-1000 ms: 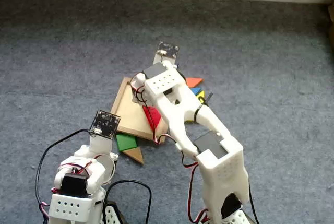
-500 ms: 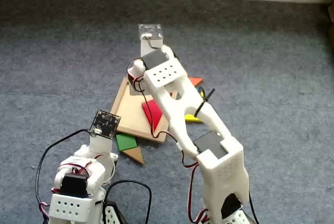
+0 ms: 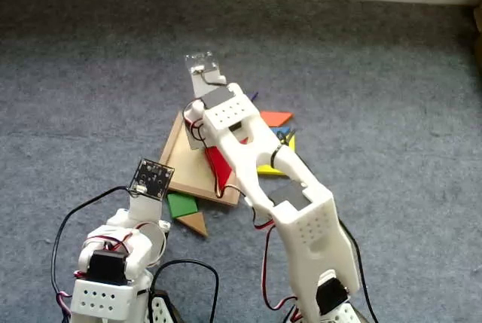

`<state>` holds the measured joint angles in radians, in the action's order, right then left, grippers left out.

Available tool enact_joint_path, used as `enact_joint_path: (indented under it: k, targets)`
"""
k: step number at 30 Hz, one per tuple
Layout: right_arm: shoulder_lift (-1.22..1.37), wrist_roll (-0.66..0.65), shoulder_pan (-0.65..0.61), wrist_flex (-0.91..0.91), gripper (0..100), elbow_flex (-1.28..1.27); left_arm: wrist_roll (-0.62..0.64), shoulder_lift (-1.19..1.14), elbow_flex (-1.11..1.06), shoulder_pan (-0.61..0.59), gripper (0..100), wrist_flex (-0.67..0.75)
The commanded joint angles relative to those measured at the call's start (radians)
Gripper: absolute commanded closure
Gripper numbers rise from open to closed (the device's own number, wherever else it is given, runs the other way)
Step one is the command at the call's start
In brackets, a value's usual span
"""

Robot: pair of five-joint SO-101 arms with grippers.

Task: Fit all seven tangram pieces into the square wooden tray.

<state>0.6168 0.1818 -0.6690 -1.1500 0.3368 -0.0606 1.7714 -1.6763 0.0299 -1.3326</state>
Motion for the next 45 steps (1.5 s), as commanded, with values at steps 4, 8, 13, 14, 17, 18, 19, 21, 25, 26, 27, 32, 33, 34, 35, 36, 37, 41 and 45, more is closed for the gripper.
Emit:
enact_joint_path:
  k: [4,8,13,14,17,18,19,21,25,26,27,32,33,34,35,36,37,41,45]
  targets:
    - [-0.01,-0.015,-0.004,-0.191,99.4,0.012,-0.008,0.03,-0.021,-0.013,99,-0.006]
    - [-0.01,-0.025,0.035,-0.26,99.4,0.01,-0.008,0.03,-0.021,-0.013,99,-0.006]
    - [-0.015,-0.204,0.087,-0.338,99.4,0.01,-0.008,0.03,-0.021,-0.013,99,-0.006]
    - [-0.016,-0.23,0.096,-0.354,99.4,0.01,-0.008,0.03,-0.021,-0.013,99,-0.006]
    - [-0.025,-0.284,0.122,-0.383,99.4,0.01,-0.008,0.03,-0.021,-0.013,99,-0.006]
    - [-0.027,-0.301,0.136,-0.384,99.4,0.01,-0.008,0.03,-0.021,-0.013,99,-0.006]
    - [-0.027,-0.318,0.15,-0.383,99.4,0.01,-0.008,0.03,-0.021,-0.013,99,-0.006]
    - [-0.027,-0.351,0.179,-0.38,99.4,0.01,-0.008,0.03,-0.021,-0.013,99,-0.006]
    - [-0.038,-0.388,0.206,-0.418,99.4,0.018,-0.008,0.03,-0.021,-0.013,99,-0.006]
    - [-0.051,-0.394,0.208,-0.432,99.4,0.018,-0.008,0.03,-0.021,-0.013,99,-0.006]
    - [-0.07,-0.393,0.208,-0.444,99.4,0.018,-0.008,0.03,-0.021,-0.013,99,-0.006]
    - [-0.232,-0.393,0.214,-0.441,99.4,0.01,-0.008,0.03,-0.021,-0.013,99,-0.006]
    - [-0.262,-0.39,0.222,-0.446,99.4,0.008,-0.008,0.03,-0.021,-0.013,99,-0.006]
    - [-0.288,-0.387,0.231,-0.447,99.4,0.007,-0.008,0.03,-0.021,-0.013,99,-0.006]
    - [-0.309,-0.387,0.24,-0.449,99.4,0.007,-0.008,0.03,-0.021,-0.013,99,-0.006]
    - [-0.326,-0.387,0.255,-0.449,99.4,0.007,-0.008,0.03,-0.021,-0.013,99,-0.006]
    - [-0.338,-0.387,0.271,-0.449,99.4,0.007,-0.008,0.03,-0.021,-0.013,99,-0.006]
    - [-0.349,-0.387,0.329,-0.449,99.4,0.001,-0.008,0.03,-0.021,-0.013,99,-0.006]
    - [-0.374,-0.385,0.351,-0.438,99.4,-0.091,-0.008,0.03,-0.021,-0.013,99,-0.006]
